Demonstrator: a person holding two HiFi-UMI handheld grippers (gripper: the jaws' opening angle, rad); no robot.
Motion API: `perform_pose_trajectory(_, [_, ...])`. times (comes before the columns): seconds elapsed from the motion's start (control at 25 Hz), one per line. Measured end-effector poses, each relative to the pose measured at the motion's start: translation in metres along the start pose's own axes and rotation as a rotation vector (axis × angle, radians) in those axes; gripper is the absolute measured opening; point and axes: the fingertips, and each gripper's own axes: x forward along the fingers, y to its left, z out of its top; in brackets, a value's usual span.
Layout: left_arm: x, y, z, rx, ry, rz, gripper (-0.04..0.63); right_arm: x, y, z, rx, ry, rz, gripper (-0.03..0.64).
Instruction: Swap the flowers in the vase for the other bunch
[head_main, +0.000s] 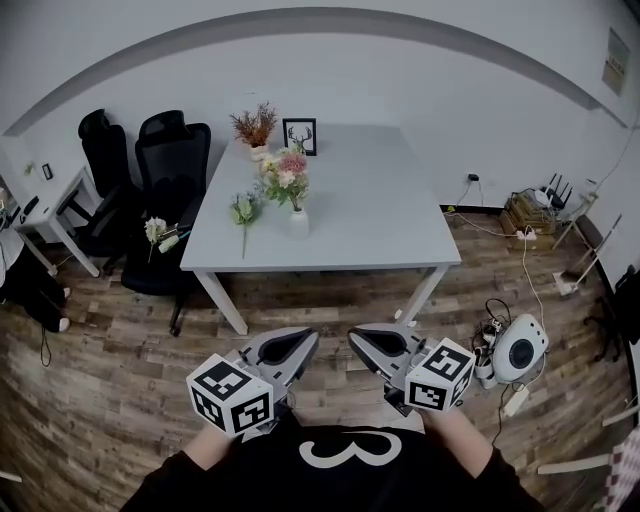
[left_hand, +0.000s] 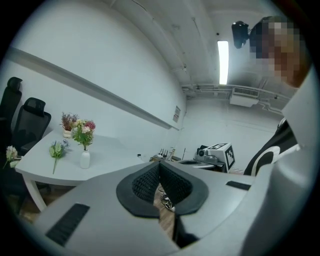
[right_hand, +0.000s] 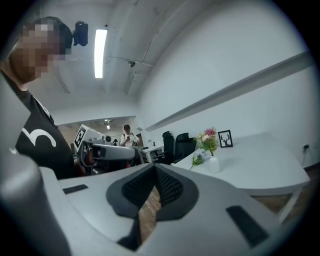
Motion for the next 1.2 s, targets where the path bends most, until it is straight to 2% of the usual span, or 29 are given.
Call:
perform_pose_trajectory(0.32, [-0.006,-0.003,-0.007,-0.004,0.003,0.008,0.009,0.002,0.014,-0.003,-0.03,0.013,0.019,0.006])
perform_pose_trajectory(0.88, [-0.014,0.023,-0.024,-0.053,0.03,0.028,0.009,0.022,0.013,-0.014,0.009,0.028,0.023,0.006])
perform_pose_trajectory(1.2, [-0.021,0.032,-0.024,-0.054,0.035,0.034,0.009,0.034,0.015,-0.015,0.017,0.025,0.03,0.006])
